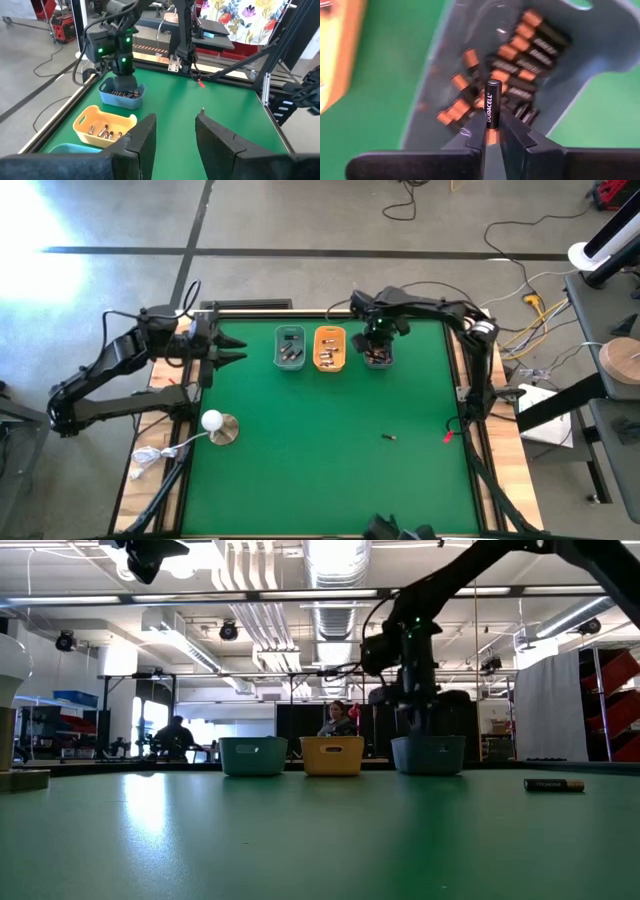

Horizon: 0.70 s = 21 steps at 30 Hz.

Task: Sort batteries
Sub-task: Put the small brown battery into the gray bin

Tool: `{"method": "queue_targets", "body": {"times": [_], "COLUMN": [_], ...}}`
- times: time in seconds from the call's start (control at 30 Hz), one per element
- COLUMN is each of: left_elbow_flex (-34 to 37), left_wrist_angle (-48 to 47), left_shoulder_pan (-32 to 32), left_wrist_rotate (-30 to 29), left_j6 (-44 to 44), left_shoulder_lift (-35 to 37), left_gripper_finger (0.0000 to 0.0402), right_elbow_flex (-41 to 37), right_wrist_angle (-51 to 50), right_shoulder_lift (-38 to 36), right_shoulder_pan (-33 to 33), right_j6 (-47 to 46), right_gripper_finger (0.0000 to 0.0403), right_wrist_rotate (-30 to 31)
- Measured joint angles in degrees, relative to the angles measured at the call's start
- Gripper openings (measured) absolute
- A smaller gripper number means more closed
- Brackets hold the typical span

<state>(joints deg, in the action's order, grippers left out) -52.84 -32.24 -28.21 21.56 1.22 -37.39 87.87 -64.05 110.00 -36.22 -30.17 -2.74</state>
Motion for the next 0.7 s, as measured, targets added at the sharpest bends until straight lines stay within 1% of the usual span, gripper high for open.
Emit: {"method": "queue_targets", "body": {"times": [0.07, 0.23, 0.53, 0.6, 0.7], "left_elbow_flex": [0.00, 0.00, 0.00, 0.00, 0.00], "left_wrist_angle": [-0.49, -2.05, -3.39, -4.80, -6.64], "left_shoulder_pan": [0.00, 0.00, 0.04, 0.04, 0.04], "left_wrist_rotate": [0.01, 0.80, 2.17, 2.26, 2.40], "left_j6": [0.40, 0.87, 3.92, 4.17, 4.32], "left_shoulder_lift": [0.45, 1.59, 2.55, 2.63, 2.60], "left_gripper_finger": [0.0117, 0.0117, 0.0117, 0.0117, 0.0117], "right_elbow_flex": [0.00, -0.02, -0.02, -0.02, -0.02], "right_wrist_angle": [0.00, 0.43, 1.44, 1.57, 1.44], "right_shoulder_lift": [1.19, 3.24, 5.41, 4.96, 3.43], "right_shoulder_pan": [-0.46, -1.31, -1.32, -1.32, -1.32], "right_j6": [-0.72, -1.02, -3.03, -3.01, -3.05], "right_gripper_finger": [0.0035, 0.0048, 0.0044, 0.0058, 0.0093], "right_wrist_rotate": [1.20, 1.33, 4.34, 5.44, 5.83]}}
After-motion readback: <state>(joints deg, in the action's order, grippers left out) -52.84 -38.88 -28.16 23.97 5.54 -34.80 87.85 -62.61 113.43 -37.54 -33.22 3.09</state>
